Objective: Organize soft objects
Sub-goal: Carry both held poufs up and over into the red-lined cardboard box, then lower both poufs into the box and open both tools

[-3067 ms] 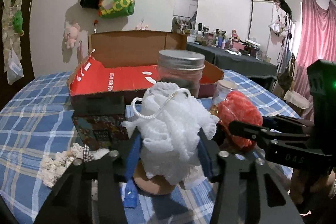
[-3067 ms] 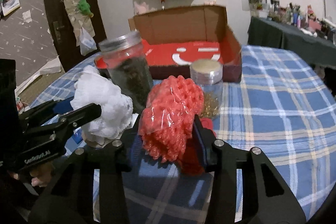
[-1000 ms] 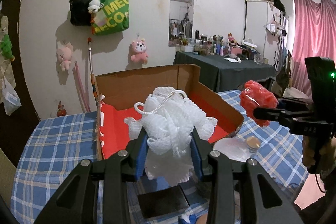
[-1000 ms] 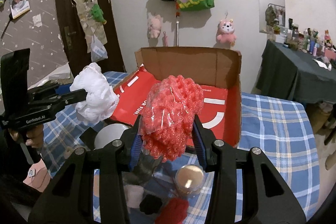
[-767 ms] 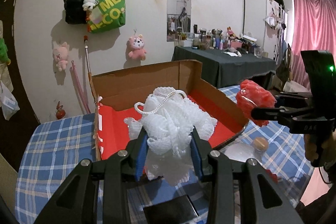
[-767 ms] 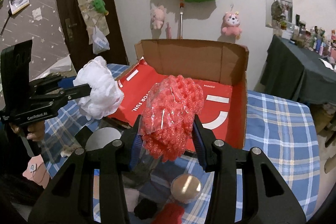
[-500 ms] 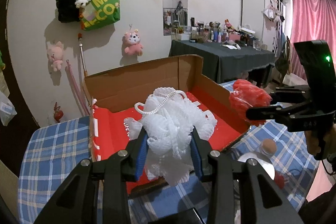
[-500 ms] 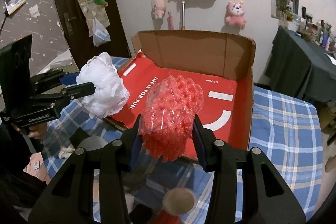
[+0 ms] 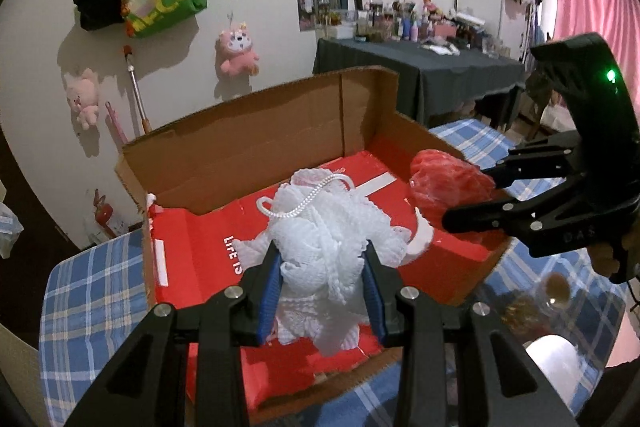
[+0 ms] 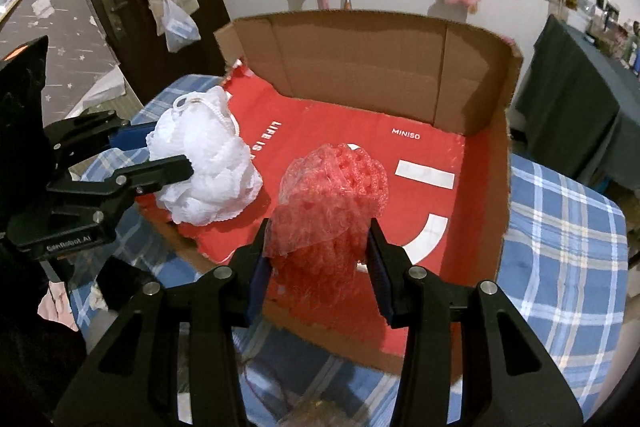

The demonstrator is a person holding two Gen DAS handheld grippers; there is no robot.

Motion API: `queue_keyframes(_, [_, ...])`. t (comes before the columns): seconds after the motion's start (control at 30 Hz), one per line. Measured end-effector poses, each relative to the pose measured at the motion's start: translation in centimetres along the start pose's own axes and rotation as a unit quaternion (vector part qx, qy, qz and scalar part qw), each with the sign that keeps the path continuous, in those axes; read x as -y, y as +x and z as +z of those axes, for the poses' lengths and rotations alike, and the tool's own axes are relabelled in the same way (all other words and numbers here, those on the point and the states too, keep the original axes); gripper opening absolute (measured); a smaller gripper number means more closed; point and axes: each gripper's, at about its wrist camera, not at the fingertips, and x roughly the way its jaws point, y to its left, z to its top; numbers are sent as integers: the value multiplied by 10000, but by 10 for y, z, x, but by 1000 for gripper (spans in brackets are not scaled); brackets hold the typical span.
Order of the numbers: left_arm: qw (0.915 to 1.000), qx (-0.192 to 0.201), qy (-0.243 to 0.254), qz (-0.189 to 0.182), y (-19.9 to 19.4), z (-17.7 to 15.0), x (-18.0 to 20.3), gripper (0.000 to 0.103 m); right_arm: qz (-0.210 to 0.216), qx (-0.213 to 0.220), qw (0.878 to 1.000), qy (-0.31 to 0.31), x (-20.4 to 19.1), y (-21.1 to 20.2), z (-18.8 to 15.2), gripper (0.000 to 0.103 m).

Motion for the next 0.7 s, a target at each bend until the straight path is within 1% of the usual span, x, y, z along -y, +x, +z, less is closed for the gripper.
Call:
queue_keyframes(0.13, [9997, -230, 41, 12, 24, 9, -3, 39, -50, -227, 9997, 86, 9, 21, 16, 42])
queue_keyframes(0.3, [9987, -499, 63, 19, 58, 23, -8, 39, -241, -606, 9974, 297, 22, 56, 38, 42])
queue_keyframes(0.47, [9972, -747, -17, 37, 91, 33, -15, 39, -410, -737, 9950, 534, 34, 78, 55, 42])
queue_keyframes(0.7, [9961, -812, -130, 315, 114, 40, -27, 39, -593, -816, 9927, 663, 43, 98, 70, 43])
